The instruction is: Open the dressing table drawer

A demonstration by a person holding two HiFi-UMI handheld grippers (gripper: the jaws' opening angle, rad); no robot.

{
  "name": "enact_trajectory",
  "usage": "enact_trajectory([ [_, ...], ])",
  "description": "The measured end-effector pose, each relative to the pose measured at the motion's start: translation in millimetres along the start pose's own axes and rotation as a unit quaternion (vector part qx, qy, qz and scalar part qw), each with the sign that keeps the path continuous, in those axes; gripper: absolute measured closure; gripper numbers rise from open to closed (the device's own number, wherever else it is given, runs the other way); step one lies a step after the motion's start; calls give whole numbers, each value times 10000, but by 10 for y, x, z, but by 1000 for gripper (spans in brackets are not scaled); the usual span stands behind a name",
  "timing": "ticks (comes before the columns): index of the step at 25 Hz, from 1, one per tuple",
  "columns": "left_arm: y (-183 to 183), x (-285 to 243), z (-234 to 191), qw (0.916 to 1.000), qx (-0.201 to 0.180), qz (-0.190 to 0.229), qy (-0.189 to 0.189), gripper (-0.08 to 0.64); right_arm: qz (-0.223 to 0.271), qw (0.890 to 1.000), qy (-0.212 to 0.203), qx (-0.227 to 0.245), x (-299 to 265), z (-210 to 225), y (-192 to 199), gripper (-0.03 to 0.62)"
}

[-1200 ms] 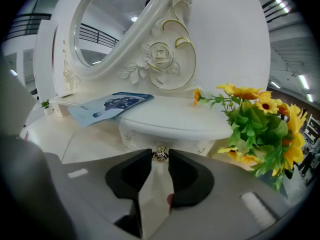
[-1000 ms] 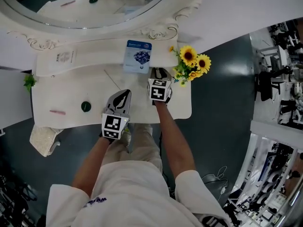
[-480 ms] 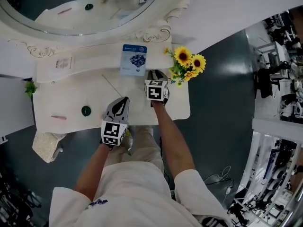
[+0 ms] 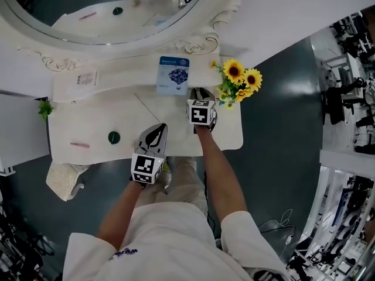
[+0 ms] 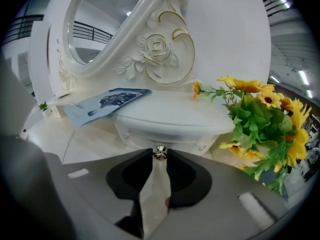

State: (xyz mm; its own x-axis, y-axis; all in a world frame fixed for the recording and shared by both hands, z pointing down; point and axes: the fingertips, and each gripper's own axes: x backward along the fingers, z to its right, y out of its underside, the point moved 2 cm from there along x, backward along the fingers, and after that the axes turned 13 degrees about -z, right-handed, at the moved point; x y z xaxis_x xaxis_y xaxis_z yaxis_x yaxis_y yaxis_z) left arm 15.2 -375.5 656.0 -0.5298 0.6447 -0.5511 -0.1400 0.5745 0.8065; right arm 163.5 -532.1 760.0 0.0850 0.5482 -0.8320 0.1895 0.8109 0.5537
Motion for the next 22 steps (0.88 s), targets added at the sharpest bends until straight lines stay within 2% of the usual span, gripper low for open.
enact_trajectory([
  [22,19,-12,96,10000,-48,-43,38,551,-129,9999,-104,7,111,-60,93,494],
])
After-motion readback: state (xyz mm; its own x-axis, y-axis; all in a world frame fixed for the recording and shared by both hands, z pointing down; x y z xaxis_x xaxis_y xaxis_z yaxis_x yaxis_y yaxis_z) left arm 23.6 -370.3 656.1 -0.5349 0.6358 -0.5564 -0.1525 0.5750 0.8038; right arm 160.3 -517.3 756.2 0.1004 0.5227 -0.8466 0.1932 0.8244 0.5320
